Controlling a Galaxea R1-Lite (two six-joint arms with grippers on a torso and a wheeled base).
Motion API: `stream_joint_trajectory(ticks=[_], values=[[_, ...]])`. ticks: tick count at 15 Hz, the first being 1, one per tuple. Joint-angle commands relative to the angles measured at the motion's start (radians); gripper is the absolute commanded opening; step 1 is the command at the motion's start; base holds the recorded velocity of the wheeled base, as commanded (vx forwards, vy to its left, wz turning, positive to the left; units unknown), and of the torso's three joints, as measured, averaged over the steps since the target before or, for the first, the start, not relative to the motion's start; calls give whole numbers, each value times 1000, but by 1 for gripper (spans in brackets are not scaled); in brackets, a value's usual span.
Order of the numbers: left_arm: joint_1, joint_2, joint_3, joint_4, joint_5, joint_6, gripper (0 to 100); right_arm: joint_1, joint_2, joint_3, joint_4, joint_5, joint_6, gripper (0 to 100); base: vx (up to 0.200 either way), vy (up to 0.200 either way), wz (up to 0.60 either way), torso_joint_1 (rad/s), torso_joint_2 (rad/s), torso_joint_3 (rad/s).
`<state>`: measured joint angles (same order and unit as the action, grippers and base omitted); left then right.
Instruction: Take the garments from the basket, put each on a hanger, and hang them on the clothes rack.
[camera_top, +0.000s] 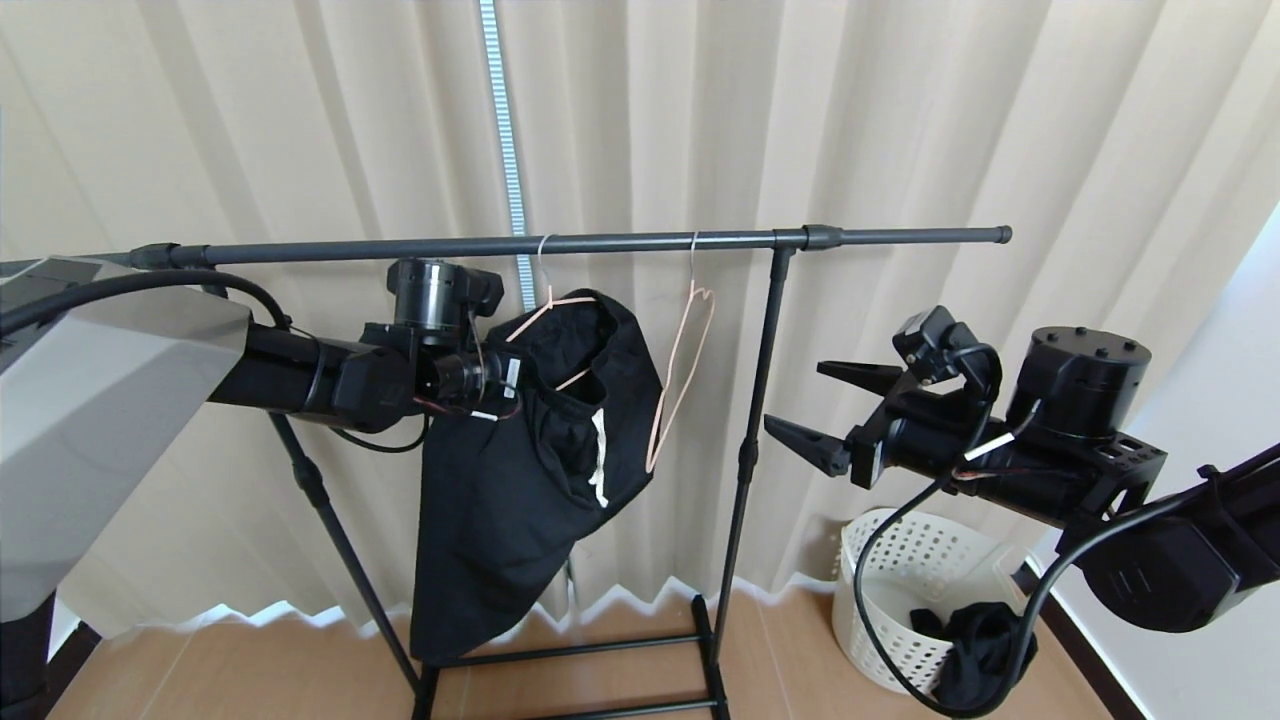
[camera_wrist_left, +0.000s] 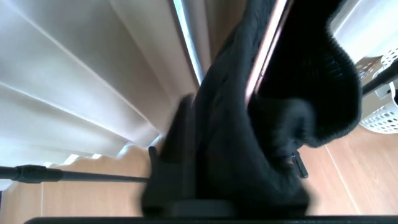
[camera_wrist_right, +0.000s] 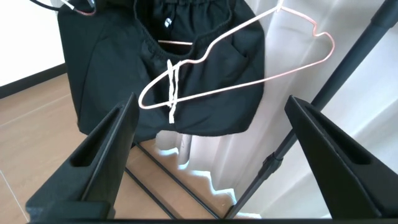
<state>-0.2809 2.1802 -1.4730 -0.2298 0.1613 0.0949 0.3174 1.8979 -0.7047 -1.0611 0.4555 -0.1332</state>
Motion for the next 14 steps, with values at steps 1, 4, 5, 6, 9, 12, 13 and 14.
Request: stream_joint_trajectory(ticks=[1, 4, 5, 6, 9, 12, 13, 14], values=[[0, -80, 56, 3, -8, -4, 100, 0, 0, 2, 0, 0, 0, 100, 0, 0, 0, 0, 0, 0], [0, -214, 175, 10, -9, 23, 100, 0, 0, -1, 0, 0, 0, 100, 0, 0, 0, 0, 0, 0], [0, -247, 214, 12, -9, 37, 100, 0, -3, 1, -2, 0, 0, 100, 0, 0, 0, 0, 0, 0], [0, -289, 247, 17, -9, 46, 100, -1, -11, 5, -2, 0, 0, 100, 0, 0, 0, 0, 0, 0], [-6, -421, 375, 20, -11, 69, 100, -3, -20, 8, -2, 0, 0, 100, 0, 0, 0, 0, 0, 0], [-8, -550, 490, 20, -11, 100, 100, -3, -46, 11, -4, 0, 0, 100, 0, 0, 0, 0, 0, 0], [-9, -622, 543, 20, -11, 100, 100, -3, -103, 33, -2, 2, 0, 100, 0, 0, 0, 0, 0, 0], [-11, -741, 646, 20, -20, 100, 100, -3, -217, 79, 3, 0, 1, 100, 0, 0, 0, 0, 0, 0]])
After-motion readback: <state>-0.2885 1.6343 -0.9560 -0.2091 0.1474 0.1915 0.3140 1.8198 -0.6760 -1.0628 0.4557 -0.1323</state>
